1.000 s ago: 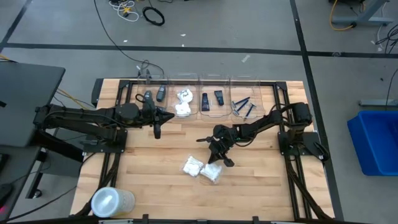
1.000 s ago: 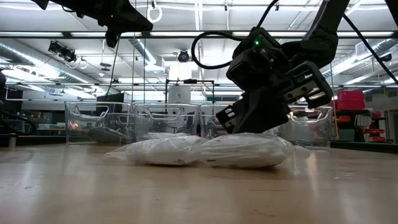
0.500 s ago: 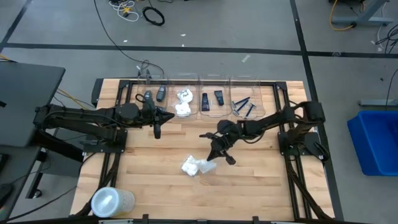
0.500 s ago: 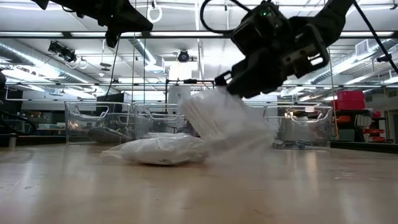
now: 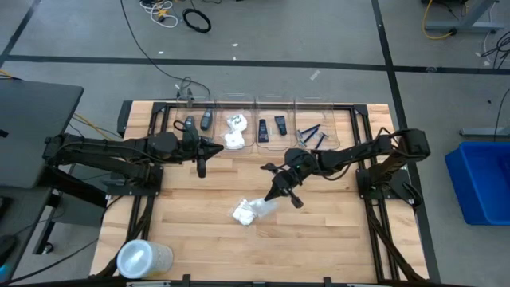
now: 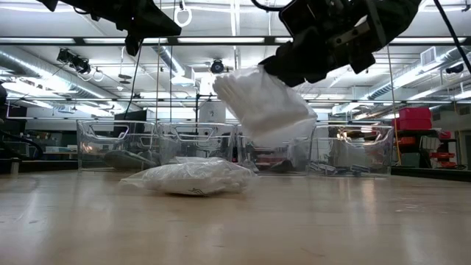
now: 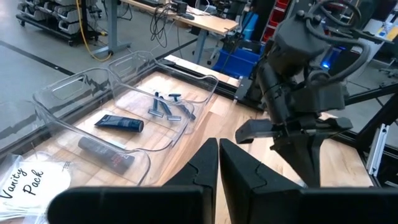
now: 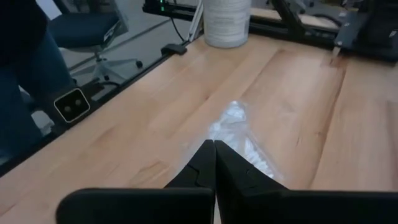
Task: Pick & Place Travel size toiletries
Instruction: Put the white vanity pack into the middle left transparent bin
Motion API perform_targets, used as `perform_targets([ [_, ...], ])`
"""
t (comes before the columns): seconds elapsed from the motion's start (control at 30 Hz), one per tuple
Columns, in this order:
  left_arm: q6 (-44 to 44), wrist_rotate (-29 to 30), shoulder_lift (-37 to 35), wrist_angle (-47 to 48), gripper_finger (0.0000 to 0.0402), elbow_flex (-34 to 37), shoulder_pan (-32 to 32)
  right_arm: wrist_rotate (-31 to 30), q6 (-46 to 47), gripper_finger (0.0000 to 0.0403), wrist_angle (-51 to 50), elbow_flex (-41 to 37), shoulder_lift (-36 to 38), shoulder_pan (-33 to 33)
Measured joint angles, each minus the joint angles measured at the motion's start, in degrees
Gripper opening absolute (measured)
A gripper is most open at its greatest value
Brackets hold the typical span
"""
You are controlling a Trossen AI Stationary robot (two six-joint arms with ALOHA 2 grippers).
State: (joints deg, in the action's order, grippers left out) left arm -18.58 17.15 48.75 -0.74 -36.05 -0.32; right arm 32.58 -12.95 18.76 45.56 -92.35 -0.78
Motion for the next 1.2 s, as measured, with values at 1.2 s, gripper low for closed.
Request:
perform_targets([
  [1.2,0.97,-1.0,0.0,-3.67,0.0025,0.0,0.0,-10.36,0.02,0.0,3.05,0.0,17.18,4.9],
])
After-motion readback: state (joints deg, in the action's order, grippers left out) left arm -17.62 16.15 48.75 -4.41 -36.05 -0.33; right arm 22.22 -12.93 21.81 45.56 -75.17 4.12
